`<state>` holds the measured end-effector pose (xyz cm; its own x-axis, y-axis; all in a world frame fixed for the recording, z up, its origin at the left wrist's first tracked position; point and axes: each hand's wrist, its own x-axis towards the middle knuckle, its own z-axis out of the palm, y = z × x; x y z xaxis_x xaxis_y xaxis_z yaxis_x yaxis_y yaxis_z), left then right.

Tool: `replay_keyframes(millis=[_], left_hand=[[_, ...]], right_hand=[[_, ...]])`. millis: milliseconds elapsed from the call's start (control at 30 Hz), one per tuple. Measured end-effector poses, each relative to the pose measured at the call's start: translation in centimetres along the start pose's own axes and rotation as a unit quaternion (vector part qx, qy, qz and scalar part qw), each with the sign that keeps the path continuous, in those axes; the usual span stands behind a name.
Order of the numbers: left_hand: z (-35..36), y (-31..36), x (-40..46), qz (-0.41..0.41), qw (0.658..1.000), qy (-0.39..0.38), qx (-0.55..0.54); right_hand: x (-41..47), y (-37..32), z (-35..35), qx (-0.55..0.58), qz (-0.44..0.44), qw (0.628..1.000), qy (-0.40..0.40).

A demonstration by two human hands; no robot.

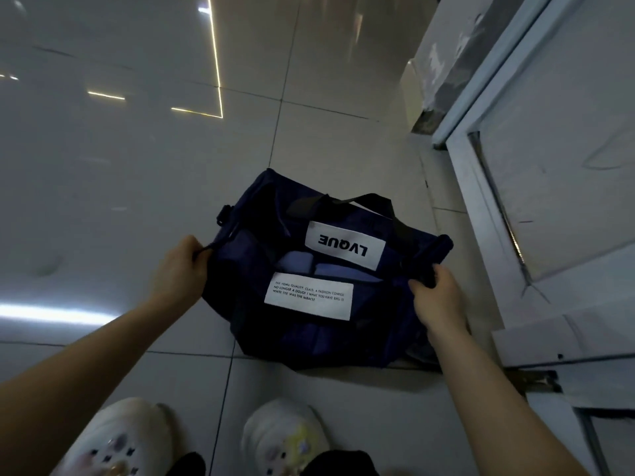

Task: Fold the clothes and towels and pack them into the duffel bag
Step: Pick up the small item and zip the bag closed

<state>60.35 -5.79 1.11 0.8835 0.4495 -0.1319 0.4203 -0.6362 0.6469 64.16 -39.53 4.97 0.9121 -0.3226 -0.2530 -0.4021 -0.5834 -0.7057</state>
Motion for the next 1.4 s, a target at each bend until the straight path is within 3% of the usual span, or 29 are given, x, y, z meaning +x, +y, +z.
replay_keyframes(millis=[200,300,433,600,733,833,900,1000,1033,1100,1167,1233,1300,1400], left_hand=[[-3.0,-5.3,-5.9,-0.085,0.986,0.061,-0.130],[-4.1,-7.3,-7.9,-0.102,0.979,0.102,-0.143],[-5.3,-6.7,-6.8,-0.125,0.954,0.184,-0.199],[-7.1,-6.2,-2.5,-0.104,0.973,0.115,-0.172],[-7.2,-7.2,-0.5,-0.124,0.960,0.094,-0.234],[-6.7,-7.7,-0.1,-0.160,0.934,0.072,-0.313],[-6.6,-7.8,-0.2,-0.162,0.921,0.071,-0.347],[-6.6,-7.8,-0.8,-0.154,0.915,0.078,-0.365],[-6.7,-7.9,-1.1,-0.152,0.914,0.080,-0.369],[-6.8,-8.0,-1.3,-0.149,0.910,0.076,-0.379],[-7.1,-8.1,-1.5,-0.159,0.904,0.067,-0.391],[-7.5,-8.1,-1.5,-0.171,0.897,0.067,-0.403],[-7.6,-8.2,-1.5,-0.183,0.890,0.059,-0.414],[-7.9,-8.5,-1.6,-0.198,0.877,0.041,-0.436]], right_hand=[[0.0,-3.4,2.3,-0.015,-0.061,0.996,-0.065],[-0.9,-4.4,3.8,-0.008,-0.082,0.992,-0.098],[-1.4,-4.3,4.1,0.014,-0.054,0.992,-0.114],[-1.6,-2.8,2.5,0.057,0.034,0.994,-0.092],[-1.7,-1.7,2.1,0.103,0.091,0.988,-0.071],[-2.3,-1.9,2.1,0.047,0.020,0.998,-0.028],[-2.8,-2.5,1.7,-0.016,-0.088,0.996,0.028],[-4.0,-5.4,2.3,-0.111,-0.279,0.951,0.078],[-4.7,-6.6,3.2,-0.140,-0.334,0.930,0.059],[-6.9,-8.8,6.1,-0.209,-0.418,0.882,-0.054],[-9.6,-10.4,10.0,-0.282,-0.488,0.804,-0.191],[-11.6,-12.0,14.0,-0.310,-0.547,0.732,-0.264],[-12.9,-14.2,17.3,-0.291,-0.549,0.725,-0.298],[-13.4,-16.8,21.2,-0.201,-0.486,0.789,-0.317]])
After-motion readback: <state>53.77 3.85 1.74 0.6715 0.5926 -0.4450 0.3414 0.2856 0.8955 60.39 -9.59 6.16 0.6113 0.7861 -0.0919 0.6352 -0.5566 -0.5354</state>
